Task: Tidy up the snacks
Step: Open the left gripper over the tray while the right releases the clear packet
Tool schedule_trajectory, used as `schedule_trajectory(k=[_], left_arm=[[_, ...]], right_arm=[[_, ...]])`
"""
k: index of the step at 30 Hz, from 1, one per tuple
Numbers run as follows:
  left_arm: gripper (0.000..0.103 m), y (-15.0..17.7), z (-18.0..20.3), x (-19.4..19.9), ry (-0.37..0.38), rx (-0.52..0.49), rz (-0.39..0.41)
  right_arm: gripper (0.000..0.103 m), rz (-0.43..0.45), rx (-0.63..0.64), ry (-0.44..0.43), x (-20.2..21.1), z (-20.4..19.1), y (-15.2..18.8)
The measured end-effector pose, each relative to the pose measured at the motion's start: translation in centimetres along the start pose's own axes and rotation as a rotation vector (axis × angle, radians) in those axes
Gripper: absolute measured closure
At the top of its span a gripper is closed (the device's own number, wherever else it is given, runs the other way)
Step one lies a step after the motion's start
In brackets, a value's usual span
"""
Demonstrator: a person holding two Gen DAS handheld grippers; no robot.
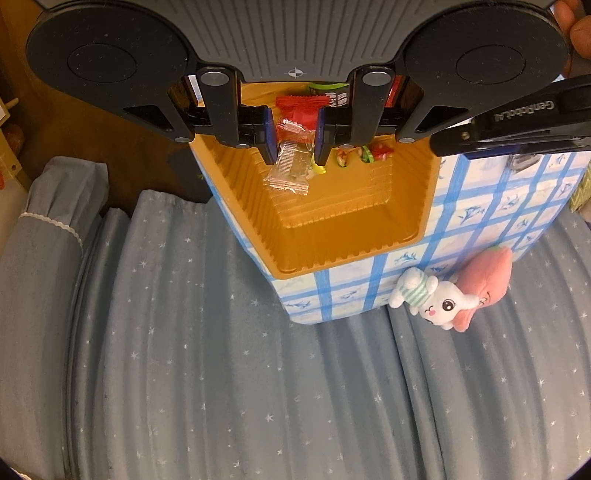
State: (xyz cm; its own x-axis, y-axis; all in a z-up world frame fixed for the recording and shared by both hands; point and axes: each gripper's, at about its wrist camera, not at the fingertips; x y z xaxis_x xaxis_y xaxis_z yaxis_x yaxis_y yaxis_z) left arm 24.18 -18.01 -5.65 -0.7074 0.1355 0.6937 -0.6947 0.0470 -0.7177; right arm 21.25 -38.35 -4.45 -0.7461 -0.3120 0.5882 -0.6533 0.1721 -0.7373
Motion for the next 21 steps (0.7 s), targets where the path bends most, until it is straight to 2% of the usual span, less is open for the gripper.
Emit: schedule_trajectory(k=[7, 11, 13, 14, 15, 21], left_arm=[[0.07, 0.5, -1.4, 1.1, -0.011, 0.027, 0.003], [0.067, 0.9, -2.0, 1.7, -0.032, 0.028, 0.007], [0.063, 1.1, -2.4, 2.1, -0.039, 0.031, 0.007], [0.06, 1.2, -2.6, 2.3, -0.042, 0.033, 0.008], [0.059, 1.3, -2.7, 2.6, -0.046, 0.033, 0.01], [0.052, 2.7, -4.0, 4.7, -0.071, 0.036, 0.006]], right_arm=[[0.081, -0.004, 0.014, -0.034, -0.4, -0.9, -0.3], [0.08, -0.034, -0.024, -0.1, -1.4, -0.7, -0.7], [0.069, -0.04, -0.042, -0.09, -1.5, -0.6, -0.7], [0.054, -0.034, -0.043, -0.084, -1.3, -0.6, -0.7], [0.049, -0.029, -0.048, -0.081, -1.0, -0.6, -0.6], [0.049, -0.029, -0.064, -0.042, 1.4, -1.1, 0.4]])
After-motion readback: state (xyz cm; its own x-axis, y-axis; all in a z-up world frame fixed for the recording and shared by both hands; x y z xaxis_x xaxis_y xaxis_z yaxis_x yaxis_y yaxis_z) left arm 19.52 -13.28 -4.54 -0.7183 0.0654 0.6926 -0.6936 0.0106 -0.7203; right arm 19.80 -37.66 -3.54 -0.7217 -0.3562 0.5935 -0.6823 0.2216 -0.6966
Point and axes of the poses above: each gripper's, at about its wrist camera, not at the fingertips, and x roughly against the way its jaws point, z to its right, y to its underside, and after that the axes turned 11 degrees about -y, right-handed
